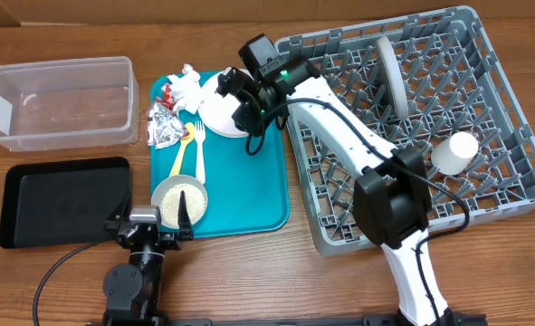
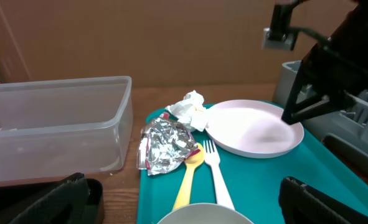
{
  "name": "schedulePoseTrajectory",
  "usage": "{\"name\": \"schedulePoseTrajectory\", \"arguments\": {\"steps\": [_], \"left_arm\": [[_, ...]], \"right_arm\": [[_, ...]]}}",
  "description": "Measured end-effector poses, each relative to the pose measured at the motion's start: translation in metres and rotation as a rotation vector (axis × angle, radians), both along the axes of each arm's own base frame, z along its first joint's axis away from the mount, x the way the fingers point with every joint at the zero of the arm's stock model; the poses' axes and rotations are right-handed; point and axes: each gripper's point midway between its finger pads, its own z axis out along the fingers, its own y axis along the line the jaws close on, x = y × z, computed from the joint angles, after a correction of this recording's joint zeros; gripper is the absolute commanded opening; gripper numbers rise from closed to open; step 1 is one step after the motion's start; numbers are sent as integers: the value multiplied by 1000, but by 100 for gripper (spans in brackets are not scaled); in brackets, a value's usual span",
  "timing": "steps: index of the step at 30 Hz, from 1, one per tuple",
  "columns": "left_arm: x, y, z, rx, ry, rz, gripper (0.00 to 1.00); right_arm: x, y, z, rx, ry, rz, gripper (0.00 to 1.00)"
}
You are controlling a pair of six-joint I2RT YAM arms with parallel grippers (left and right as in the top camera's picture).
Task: Sort waste into correct bins and load items into the dishwasher rack
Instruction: 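Move the right gripper to the white plate and grasp its edge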
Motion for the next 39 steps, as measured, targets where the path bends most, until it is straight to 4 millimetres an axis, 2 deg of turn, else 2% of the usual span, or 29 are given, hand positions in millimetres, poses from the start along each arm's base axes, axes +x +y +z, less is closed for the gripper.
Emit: {"name": "schedulePoseTrajectory", "arguments": {"steps": [5,10,15,18,21,26,29,31,39], "left_arm": [[0,0,0,0,0,0,100],[0,0,0,0,0,0,100],[0,0,0,0,0,0,100],[0,0,0,0,0,0,100],[0,0,0,0,0,0,100],[0,0,0,0,0,0,100],[0,0,0,0,0,0,100],[0,0,0,0,0,0,100],[0,0,0,0,0,0,100]], "right_arm": [[3,5,-3,5,-35,52,48],[-4,13,-14,-10,-36,106,47],[-13,25,-51,-38,1,147,47],[-16,27,-64,-49,17,156,46],[-17,28,-72,-54,25,157,40],[-16,27,-74,-57,27,153,17],[-15,27,-74,-59,27,132,13],[-12,27,-74,-60,20,122,6],[-16,32,-72,-79,5,131,4]]}}
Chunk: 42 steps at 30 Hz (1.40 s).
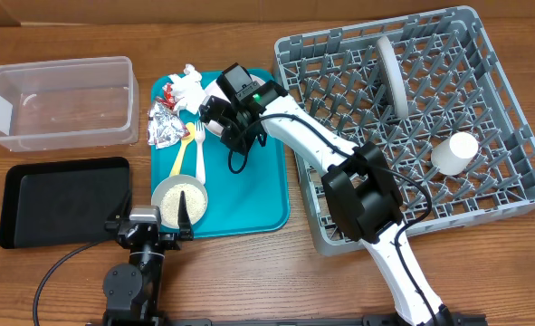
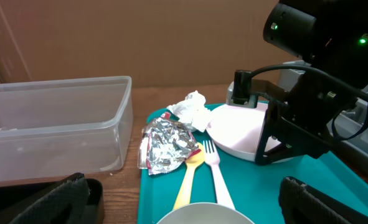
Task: Sort waste into correct bins and load items into the dishwasher rack
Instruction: 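Move the right gripper to the white plate and grasp its edge, then carry the white plate into the rack and stand it upright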
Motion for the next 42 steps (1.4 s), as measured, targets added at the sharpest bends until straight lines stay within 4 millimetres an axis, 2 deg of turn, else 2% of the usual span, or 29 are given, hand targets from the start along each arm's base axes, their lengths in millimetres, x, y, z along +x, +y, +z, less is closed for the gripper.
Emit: {"name": "schedulePoseTrajectory", "arguments": {"steps": [7,16,22,27,34,38,40,42], "left_arm": [[0,0,0,0,0,0,100],[0,0,0,0,0,0,100],[0,0,0,0,0,0,100],[0,0,0,0,0,0,100],[0,0,0,0,0,0,100],[0,0,0,0,0,0,100],[0,0,0,0,0,0,100],[0,0,0,0,0,0,100]], "right_arm": [[-5,-5,12,-39,1,0,4],[-1,-4,60,-23,-44,-17,4],[6,-3,106,13,-90,-56,4],[17,2,159,92,-177,-108,4],[17,1,236,230,-255,-205,4],[10,-10,268,300,-244,-259,4],[4,-21,278,328,-205,-269,4],[4,-40,289,365,-160,-295,4]]}}
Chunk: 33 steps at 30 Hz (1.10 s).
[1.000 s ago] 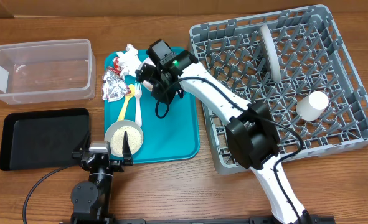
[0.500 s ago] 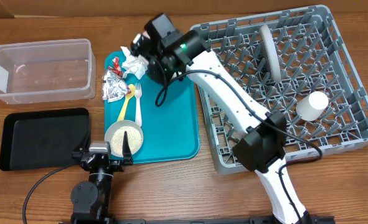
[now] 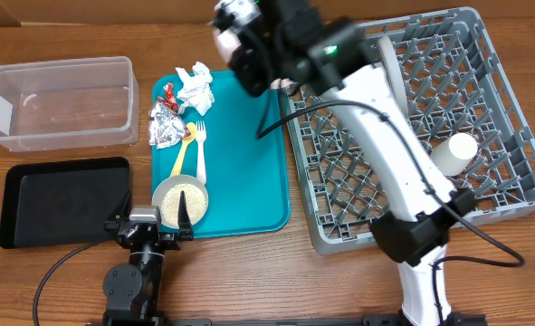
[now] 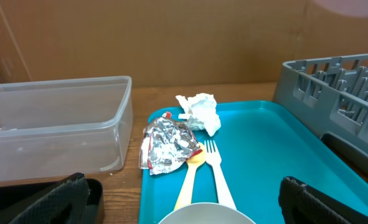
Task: Sort waste into correct bins and load items into the dishwasher rack
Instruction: 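Carry the white plate into the rack and stand it upright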
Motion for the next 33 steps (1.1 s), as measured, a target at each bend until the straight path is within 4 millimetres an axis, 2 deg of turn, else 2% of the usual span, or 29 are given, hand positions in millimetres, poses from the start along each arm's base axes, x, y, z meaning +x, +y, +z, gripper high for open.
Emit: {"name": "schedulePoseTrajectory", "arguments": {"steps": [6,9,12,15,18,24,33], "left_arm": [[0,0,0,0,0,0,100],[0,0,0,0,0,0,100],[0,0,0,0,0,0,100],[0,0,0,0,0,0,100],[0,0,0,0,0,0,100],[0,0,0,0,0,0,100],[0,0,0,0,0,0,100]], "right_arm": [[7,-65,12,174,194,-26,4],[17,-117,15,258,269,-77,4],[23,-158,17,308,297,-124,4],[21,-184,19,346,320,-141,4],[16,-189,18,373,341,-114,4],[9,-180,-2,390,408,-63,4],[15,-178,-38,399,461,-52,4]]}}
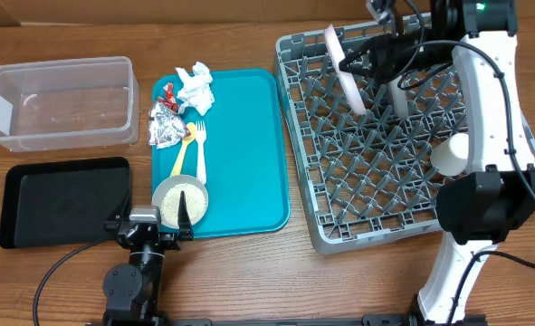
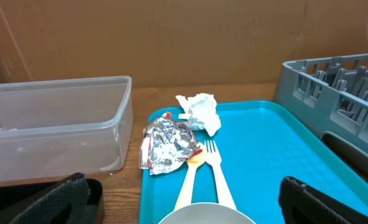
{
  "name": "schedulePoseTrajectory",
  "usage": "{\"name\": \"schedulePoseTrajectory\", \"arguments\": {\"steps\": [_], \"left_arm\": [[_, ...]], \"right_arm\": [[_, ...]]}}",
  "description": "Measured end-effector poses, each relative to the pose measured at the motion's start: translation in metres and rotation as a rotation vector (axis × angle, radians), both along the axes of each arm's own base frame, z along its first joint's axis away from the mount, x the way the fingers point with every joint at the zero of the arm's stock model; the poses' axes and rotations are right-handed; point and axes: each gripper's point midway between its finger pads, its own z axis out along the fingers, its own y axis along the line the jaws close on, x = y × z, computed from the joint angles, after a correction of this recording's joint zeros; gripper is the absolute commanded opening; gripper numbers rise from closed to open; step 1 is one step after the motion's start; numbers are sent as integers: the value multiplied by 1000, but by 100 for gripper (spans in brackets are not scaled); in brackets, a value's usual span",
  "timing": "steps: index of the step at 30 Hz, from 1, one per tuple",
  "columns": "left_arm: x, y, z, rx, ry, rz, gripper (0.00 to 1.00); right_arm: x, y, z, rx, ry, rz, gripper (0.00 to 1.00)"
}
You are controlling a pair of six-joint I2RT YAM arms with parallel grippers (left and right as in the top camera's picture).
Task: Sort waste into correct bins and load items into the dishwasher rack
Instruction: 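Carry the white plate into the rack and stand it upright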
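My right gripper (image 1: 352, 63) is shut on a white plate (image 1: 344, 65), held on edge over the back left rows of the grey dishwasher rack (image 1: 339, 208). A second white plate (image 1: 400, 98) stands in the rack just to its right, partly behind the arm. A white cup (image 1: 451, 154) lies in the rack's right side. My left gripper (image 2: 187, 200) rests open at the teal tray's (image 1: 249, 145) front edge, its fingers (image 2: 59, 199) either side of a bowl of grains (image 1: 179, 199). On the tray lie a crumpled napkin (image 2: 199, 112), foil (image 2: 167, 144), a yellow spoon (image 2: 190, 174) and a white fork (image 2: 218, 174).
A clear plastic bin (image 1: 59, 100) stands at the back left, and a black tray (image 1: 63, 199) sits in front of it. A small red wrapper (image 1: 168, 91) lies beside the napkin. The right arm reaches up along the rack's right side.
The right gripper, with the plate in it, was above the tray's back right corner and is now to the right, over the rack's back left rows. The left gripper has not moved.
The white plate lay at the back of the tray with my right gripper at its right rim. The gripper then stood at the plate's near edge. Later the plate was off the tray, held high, and now it is over the rack.
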Motion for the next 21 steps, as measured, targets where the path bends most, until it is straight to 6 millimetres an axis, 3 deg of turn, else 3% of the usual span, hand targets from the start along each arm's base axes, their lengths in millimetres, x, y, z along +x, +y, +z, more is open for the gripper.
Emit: {"name": "schedulePoseTrajectory", "arguments": {"steps": [7,16,21], "left_arm": [[0,0,0,0,0,0,100],[0,0,0,0,0,0,100],[0,0,0,0,0,0,100]], "right_arm": [[8,-6,-7,1,-15,-14,4],[17,-32,-12,-9,-16,-72,4],[19,-36,-19,-22,-11,-81,4]]}}
